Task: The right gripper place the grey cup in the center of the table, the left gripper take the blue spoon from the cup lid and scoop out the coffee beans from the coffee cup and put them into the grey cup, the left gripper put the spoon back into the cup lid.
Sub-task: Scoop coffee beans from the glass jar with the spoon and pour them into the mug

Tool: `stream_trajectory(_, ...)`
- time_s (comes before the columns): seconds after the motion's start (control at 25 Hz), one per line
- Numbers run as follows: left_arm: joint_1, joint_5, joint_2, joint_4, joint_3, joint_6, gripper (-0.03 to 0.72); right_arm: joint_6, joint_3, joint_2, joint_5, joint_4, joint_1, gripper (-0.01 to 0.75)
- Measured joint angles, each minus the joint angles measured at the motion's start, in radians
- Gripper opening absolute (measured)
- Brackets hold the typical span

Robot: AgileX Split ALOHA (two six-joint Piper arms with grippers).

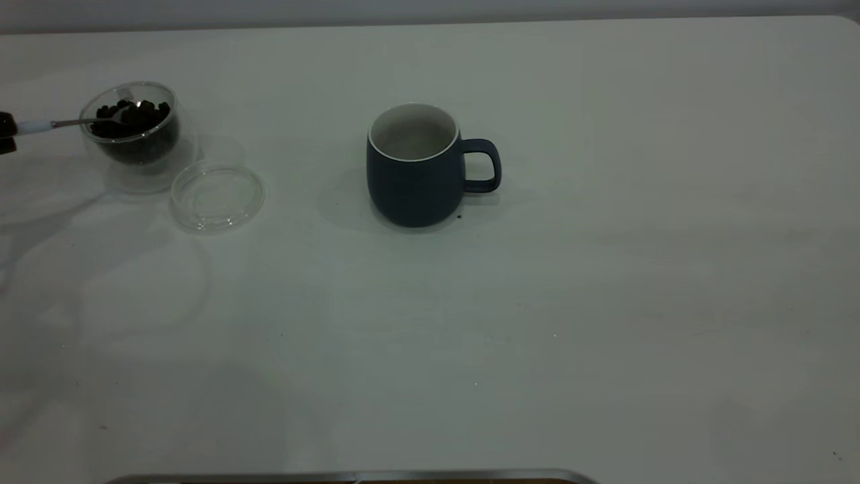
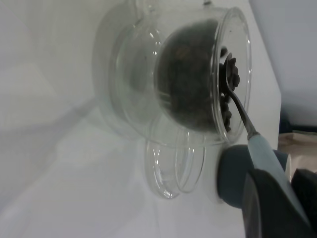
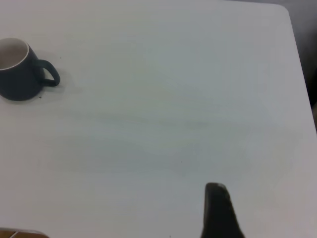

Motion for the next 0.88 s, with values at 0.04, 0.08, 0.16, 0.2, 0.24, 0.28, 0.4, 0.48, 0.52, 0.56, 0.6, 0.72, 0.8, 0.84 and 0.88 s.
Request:
stream_trajectory(0.04, 0.006, 0.009, 0.000, 0.001, 0.000, 0.000, 0.134, 0.000, 0.000, 0.000, 0.000, 0.000, 0.000, 0.503)
stream_trajectory(0.08, 0.012, 0.021, 0.000, 0.001, 0.000, 0.000, 0.134, 0.000, 0.000, 0.000, 0.000, 0.000, 0.000, 0.503)
stream_trajectory(0.16, 0.020, 0.039, 0.000, 0.001, 0.000, 0.000, 0.134, 0.000, 0.000, 0.000, 0.000, 0.000, 0.000, 0.503)
stream_trajectory(0.2, 0.023, 0.045, 0.000, 0.001, 0.000, 0.001, 0.134, 0.000, 0.000, 0.000, 0.000, 0.000, 0.000, 0.503)
stream_trajectory(0.24, 0.024, 0.052, 0.000, 0.002, 0.000, 0.001, 0.134, 0.000, 0.000, 0.000, 0.000, 0.000, 0.000, 0.503)
stream_trajectory(0.28, 0.025, 0.058, 0.000, 0.002, 0.000, 0.001, 0.134, 0.000, 0.000, 0.000, 0.000, 0.000, 0.000, 0.503)
stream_trajectory(0.4, 0.025, 0.090, 0.000, 0.003, 0.000, 0.001, 0.134, 0.000, 0.000, 0.000, 0.000, 0.000, 0.000, 0.503)
stream_trajectory(0.48, 0.025, 0.117, 0.000, 0.004, 0.000, 0.001, 0.134, 0.000, 0.000, 0.000, 0.000, 0.000, 0.000, 0.503)
stream_trajectory(0.52, 0.025, 0.127, 0.000, 0.004, 0.000, 0.001, 0.134, 0.000, 0.000, 0.000, 0.000, 0.000, 0.000, 0.503)
stream_trajectory(0.56, 0.025, 0.130, 0.000, 0.004, 0.000, 0.001, 0.134, 0.000, 0.000, 0.000, 0.000, 0.000, 0.000, 0.503)
stream_trajectory(0.6, 0.025, 0.131, 0.000, 0.004, 0.000, 0.001, 0.134, 0.000, 0.000, 0.000, 0.000, 0.000, 0.000, 0.503)
stream_trajectory(0.72, 0.025, 0.134, 0.000, 0.004, 0.000, -0.002, 0.134, 0.000, 0.000, 0.000, 0.000, 0.000, 0.000, 0.503)
stream_trajectory(0.8, 0.025, 0.135, 0.000, 0.004, 0.000, -0.002, 0.134, 0.000, 0.000, 0.000, 0.000, 0.000, 0.000, 0.503)
stream_trajectory(0.84, 0.025, 0.135, 0.000, 0.005, 0.000, -0.005, 0.134, 0.000, 0.000, 0.000, 0.000, 0.000, 0.000, 0.503)
stream_trajectory(0.88, 0.025, 0.137, 0.000, 0.007, 0.000, -0.008, 0.134, 0.000, 0.000, 0.000, 0.000, 0.000, 0.000, 0.503)
